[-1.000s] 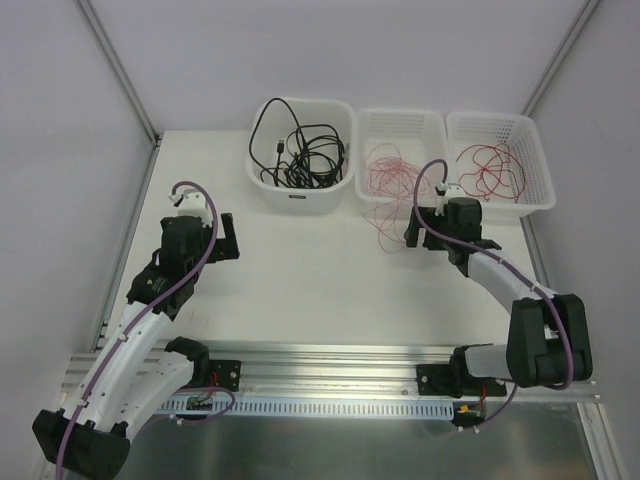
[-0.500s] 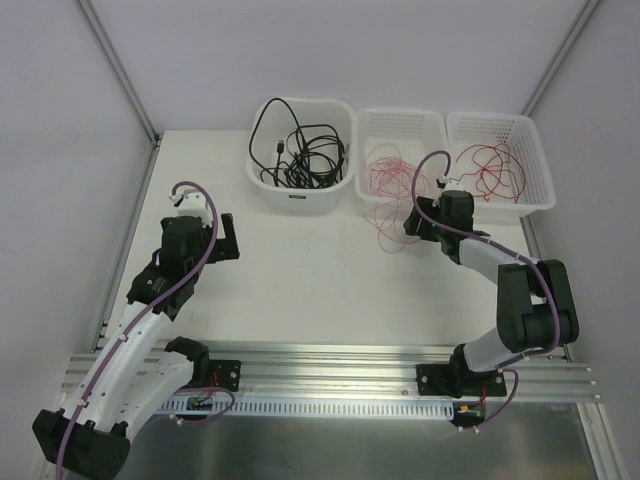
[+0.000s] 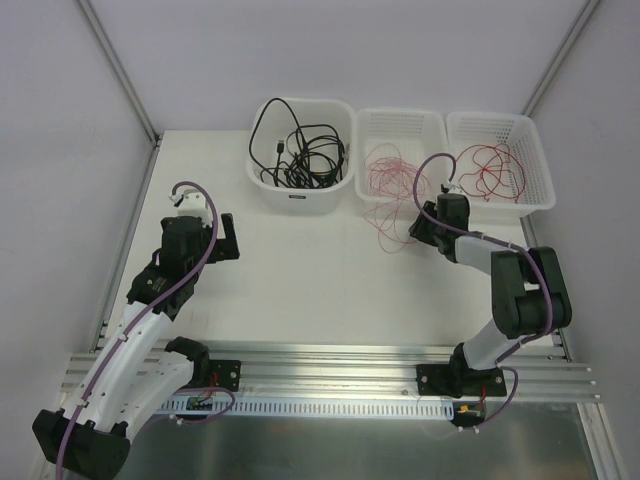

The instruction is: Untangle the cables

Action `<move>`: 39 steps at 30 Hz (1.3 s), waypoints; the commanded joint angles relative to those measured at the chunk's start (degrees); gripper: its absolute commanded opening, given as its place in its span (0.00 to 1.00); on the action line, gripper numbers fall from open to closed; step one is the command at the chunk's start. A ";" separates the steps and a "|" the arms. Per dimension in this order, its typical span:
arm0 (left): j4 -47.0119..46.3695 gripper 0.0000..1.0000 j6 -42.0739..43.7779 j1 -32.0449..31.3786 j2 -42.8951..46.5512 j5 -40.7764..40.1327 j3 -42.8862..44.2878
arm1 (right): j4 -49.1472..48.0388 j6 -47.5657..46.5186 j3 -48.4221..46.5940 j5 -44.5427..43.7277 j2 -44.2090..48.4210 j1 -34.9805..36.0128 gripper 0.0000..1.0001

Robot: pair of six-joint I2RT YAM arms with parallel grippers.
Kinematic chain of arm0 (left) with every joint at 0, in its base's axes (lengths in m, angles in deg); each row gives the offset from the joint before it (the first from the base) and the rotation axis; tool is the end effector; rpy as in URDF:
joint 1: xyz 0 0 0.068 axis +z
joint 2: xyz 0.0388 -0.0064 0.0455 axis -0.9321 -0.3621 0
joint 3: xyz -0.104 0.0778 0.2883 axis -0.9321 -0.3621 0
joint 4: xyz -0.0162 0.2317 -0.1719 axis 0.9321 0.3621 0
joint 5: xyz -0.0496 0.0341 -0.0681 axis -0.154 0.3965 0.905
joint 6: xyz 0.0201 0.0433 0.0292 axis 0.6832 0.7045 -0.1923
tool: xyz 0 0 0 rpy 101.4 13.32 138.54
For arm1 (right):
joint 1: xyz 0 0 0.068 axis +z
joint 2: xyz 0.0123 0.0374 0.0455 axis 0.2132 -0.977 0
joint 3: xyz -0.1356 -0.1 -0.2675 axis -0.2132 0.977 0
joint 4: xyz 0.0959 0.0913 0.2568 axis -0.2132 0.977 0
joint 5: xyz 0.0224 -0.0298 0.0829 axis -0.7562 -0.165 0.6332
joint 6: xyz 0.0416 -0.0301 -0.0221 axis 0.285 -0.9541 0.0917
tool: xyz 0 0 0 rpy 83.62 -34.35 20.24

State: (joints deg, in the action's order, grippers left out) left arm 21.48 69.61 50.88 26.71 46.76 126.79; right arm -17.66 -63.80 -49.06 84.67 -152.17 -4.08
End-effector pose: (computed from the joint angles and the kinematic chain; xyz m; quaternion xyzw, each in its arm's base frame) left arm 0.1647 -0.0418 0.3333 -0.0306 0.8277 -0.0230 0.5599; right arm 0.3443 0.0508 0.1893 0.0093 0.8858 0.0855 0.4559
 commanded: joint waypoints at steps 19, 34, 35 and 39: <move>-1.52 0.99 -0.29 0.66 0.18 1.33 -0.08 | 13.68 -1.67 -6.29 3.17 14.44 -0.06 0.01; -1.52 0.99 -0.20 0.75 0.27 0.98 -0.17 | 37.26 -11.32 -60.85 6.26 1.56 -0.84 0.01; -1.52 0.99 -0.20 0.66 0.10 0.98 -0.17 | 37.09 -11.16 -63.67 6.43 -0.28 -1.28 0.01; -1.52 0.99 -0.20 0.75 0.18 1.07 -0.08 | 34.19 -10.37 -74.05 6.87 -7.84 -2.43 0.01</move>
State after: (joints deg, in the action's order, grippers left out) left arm 21.48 69.61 50.88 26.71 47.63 126.79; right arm 16.65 -73.11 -117.14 90.68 -155.78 -5.33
